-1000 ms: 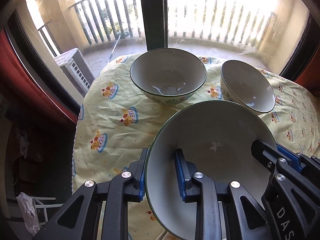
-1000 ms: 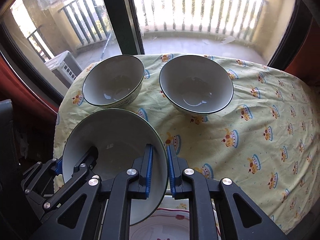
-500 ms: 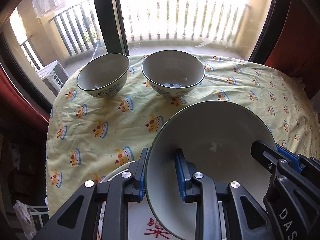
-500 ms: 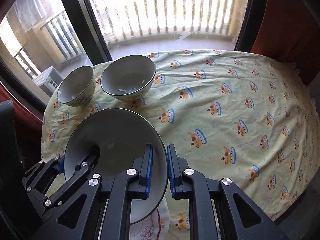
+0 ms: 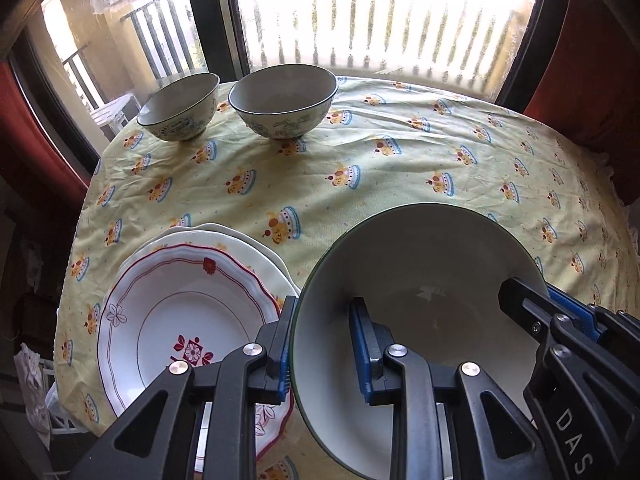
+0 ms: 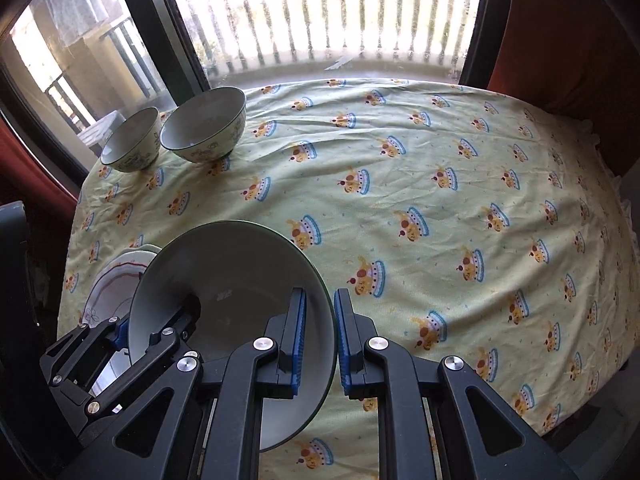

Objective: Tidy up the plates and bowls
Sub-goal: 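Lower the large bowl onto the tablecloth beside the plates and open both grippers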

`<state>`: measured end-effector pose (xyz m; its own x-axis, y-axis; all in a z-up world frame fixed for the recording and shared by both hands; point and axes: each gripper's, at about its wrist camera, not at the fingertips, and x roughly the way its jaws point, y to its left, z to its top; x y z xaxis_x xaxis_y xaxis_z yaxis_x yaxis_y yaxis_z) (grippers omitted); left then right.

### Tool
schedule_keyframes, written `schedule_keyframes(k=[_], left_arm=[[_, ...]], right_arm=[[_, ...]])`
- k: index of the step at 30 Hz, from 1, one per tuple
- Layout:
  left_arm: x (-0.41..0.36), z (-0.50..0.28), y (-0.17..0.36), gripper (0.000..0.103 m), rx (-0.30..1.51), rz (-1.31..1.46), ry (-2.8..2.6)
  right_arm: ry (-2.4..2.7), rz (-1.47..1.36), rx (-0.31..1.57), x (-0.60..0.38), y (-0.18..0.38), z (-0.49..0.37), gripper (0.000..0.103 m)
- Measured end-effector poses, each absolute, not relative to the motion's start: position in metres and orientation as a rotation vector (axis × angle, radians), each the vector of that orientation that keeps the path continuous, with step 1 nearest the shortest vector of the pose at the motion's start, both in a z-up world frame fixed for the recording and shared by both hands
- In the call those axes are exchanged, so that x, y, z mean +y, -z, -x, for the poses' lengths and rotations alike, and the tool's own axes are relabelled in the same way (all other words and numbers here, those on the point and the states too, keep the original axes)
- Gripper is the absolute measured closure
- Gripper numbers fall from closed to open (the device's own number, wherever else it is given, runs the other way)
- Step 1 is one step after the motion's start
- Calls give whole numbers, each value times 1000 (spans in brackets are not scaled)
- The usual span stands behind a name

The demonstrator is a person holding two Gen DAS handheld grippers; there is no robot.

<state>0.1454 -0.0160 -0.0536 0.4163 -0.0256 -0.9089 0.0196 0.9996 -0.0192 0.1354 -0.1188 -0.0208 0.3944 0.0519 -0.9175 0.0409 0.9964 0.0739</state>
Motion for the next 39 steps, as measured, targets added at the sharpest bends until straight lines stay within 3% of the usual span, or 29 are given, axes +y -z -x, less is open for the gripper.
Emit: schedule_keyframes(k=[25,28,31,34,38,39], left_arm=[[-40,-121,98,79,1196,90,-123],[-40,-121,99,70,1217,116,-86],[-40,-118,98,67,1223,113,-69],[-38,-115,96,50,1230,111,-69],[-33,-115,87,29,1217,164,-5],[-34,-115,83,24,1203,151,-3]], right_arm=[[-146,-24,1246,-150,69,-122,85],[-152,-39,1250,-151,70,-124,83],[-145,-29,1259,-150,70,-123,82],[-157,-6,1268,-146,71,-123,75],[-161,32,1209,-140,62,-121,28],[-158,22,1204,-140,60,-122,24]])
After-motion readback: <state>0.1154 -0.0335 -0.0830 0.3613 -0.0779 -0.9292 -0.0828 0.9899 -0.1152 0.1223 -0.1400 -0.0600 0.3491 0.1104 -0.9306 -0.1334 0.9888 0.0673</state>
